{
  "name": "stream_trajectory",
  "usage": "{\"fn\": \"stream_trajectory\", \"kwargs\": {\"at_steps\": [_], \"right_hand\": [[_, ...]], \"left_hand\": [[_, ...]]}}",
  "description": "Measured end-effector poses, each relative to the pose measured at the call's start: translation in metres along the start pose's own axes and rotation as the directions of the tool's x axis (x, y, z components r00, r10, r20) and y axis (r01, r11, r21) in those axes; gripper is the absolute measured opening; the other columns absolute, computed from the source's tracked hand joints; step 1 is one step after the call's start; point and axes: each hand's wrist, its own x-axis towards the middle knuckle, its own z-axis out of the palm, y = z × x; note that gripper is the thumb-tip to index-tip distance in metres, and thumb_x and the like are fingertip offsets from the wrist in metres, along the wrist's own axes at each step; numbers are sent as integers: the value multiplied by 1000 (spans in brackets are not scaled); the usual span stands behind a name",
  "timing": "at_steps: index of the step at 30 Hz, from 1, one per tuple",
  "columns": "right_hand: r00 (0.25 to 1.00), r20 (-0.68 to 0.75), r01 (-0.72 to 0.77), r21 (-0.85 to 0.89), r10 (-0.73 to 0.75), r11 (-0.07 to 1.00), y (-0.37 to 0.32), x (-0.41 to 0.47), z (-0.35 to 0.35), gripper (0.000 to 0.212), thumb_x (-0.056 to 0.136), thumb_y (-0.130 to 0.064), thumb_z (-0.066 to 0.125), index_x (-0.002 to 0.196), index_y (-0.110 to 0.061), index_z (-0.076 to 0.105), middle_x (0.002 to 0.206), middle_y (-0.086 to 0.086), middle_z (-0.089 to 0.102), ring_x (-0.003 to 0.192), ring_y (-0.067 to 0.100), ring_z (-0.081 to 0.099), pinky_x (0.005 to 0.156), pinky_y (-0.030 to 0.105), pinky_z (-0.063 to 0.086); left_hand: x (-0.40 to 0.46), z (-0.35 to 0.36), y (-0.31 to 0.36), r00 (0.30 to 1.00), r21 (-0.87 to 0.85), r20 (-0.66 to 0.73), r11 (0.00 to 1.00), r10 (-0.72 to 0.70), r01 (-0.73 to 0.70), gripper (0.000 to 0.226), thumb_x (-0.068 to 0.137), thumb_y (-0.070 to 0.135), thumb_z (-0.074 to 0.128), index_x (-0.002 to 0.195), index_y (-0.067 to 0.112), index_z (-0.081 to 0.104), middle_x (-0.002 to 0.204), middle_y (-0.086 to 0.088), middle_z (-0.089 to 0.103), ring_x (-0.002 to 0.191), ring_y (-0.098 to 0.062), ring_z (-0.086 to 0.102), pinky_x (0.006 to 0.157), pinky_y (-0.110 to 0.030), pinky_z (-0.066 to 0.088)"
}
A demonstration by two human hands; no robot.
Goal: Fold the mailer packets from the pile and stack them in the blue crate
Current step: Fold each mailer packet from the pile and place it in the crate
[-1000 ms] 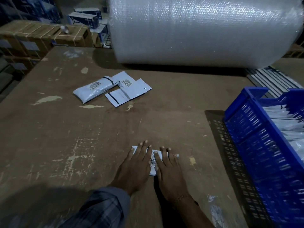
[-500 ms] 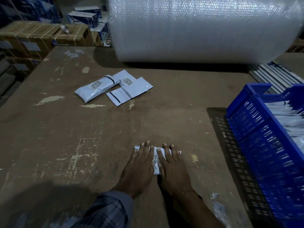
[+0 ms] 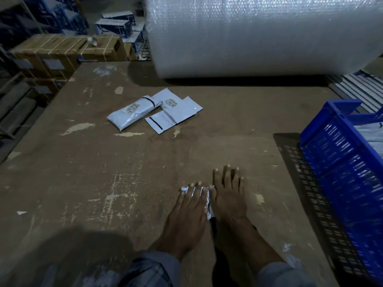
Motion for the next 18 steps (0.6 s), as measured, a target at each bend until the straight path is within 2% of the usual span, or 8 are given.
{"fn": "stream_trajectory", "kwargs": {"at_steps": [3,7,10,12,14,16,18], "right_hand": [[994,-60,89,-37,-91,995,2,-14,-1,60,105,-39,25,162,-21,33,169,19,22,158,43,11,127,56,13],[994,-33,99,-33,-100,995,8,-34,1,59,107,-38,22,164,-26,26,173,12,11,160,35,0,128,53,12],[993,-23,115,-21,-115,993,12,-16,5,58,107,-41,20,165,-33,23,174,9,4,160,36,-4,128,52,5],[990,-15,136,-50,-137,989,15,-7,7,57,108,-41,20,164,-32,26,173,14,7,159,41,3,126,55,9],[988,-36,149,-35,-150,988,15,-19,9,58,107,-40,21,163,-29,30,172,16,9,158,44,6,124,59,16],[989,-42,142,-25,-143,990,13,-44,10,58,106,-38,23,163,-30,29,173,14,7,159,41,3,124,59,18],[990,-64,130,4,-129,992,12,-50,11,56,107,-39,25,162,-30,31,174,11,9,160,38,5,125,57,17]], "left_hand": [[10,-5,-1,998,33,42,998,-51,49,69,102,31,33,167,11,25,175,-11,21,163,-31,16,129,-49,21],[19,-12,8,993,51,27,992,-117,115,69,103,32,34,165,2,27,174,-18,21,162,-36,15,127,-55,26],[10,1,19,1000,67,30,998,-8,6,62,109,28,26,165,0,25,172,-22,21,160,-41,20,127,-60,22],[8,7,14,1000,64,3,998,22,-22,61,112,31,20,165,2,24,171,-20,25,158,-40,28,127,-58,23],[13,3,-4,1000,66,-8,998,25,-24,61,110,31,21,165,5,27,173,-15,24,159,-33,27,127,-51,26],[24,-3,-14,998,92,1,994,-56,56,63,107,31,29,165,6,31,174,-11,24,161,-28,23,126,-48,31],[28,-3,-1,991,87,-42,988,-127,131,64,106,33,33,163,3,35,171,-16,29,159,-34,28,124,-51,32]]}}
